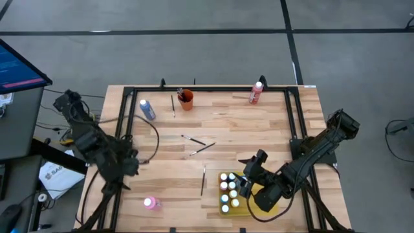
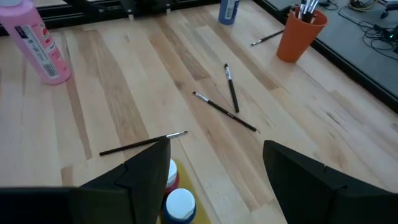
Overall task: Pick & Place Paint Supplies
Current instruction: Put the pink paint bottle into the yellow bin
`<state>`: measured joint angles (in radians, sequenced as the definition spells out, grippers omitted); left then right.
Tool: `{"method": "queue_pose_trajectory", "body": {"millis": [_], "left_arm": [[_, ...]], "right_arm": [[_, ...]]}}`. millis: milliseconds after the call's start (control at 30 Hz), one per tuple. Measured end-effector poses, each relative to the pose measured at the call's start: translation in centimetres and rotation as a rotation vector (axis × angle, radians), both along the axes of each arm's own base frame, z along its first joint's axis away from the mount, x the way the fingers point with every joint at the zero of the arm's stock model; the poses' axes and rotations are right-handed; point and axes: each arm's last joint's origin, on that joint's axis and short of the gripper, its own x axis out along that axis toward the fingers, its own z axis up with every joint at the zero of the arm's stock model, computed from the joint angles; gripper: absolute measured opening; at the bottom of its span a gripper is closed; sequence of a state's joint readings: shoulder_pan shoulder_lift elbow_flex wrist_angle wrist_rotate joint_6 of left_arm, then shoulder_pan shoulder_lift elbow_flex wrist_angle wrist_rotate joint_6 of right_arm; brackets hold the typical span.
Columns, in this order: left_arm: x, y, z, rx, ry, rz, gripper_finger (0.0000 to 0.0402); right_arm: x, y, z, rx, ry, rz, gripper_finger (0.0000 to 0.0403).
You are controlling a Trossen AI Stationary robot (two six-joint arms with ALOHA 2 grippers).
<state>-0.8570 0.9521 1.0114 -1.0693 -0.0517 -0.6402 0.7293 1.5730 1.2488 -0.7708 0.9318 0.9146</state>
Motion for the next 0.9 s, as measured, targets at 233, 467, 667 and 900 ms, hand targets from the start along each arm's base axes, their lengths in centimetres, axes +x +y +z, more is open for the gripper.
{"method": "queue_pose_trajectory", "body": {"millis": [233, 467, 667, 900], "left_arm": [[-0.3, -3.0, -0.8, 0.065, -0.144, 0.004, 0.0300], [0.1, -6.0, -1.9, 0.130, -0.250, -0.027, 0.0300], [1.0, -7.7, -2.6, 0.142, -0.312, -0.041, 0.0300], [1.7, -9.0, -4.5, 0.126, -0.329, -0.040, 0.0300]], "right_arm": [[0.3, -0.4, 0.0, 0.005, 0.001, -0.014, 0.0251], [0.8, -0.7, 0.0, 0.046, 0.008, -0.018, 0.0251], [1.2, -1.0, 0.0, 0.076, 0.008, -0.018, 0.0251], [1.4, -1.0, 0.0, 0.106, 0.012, -0.010, 0.0251]]}}
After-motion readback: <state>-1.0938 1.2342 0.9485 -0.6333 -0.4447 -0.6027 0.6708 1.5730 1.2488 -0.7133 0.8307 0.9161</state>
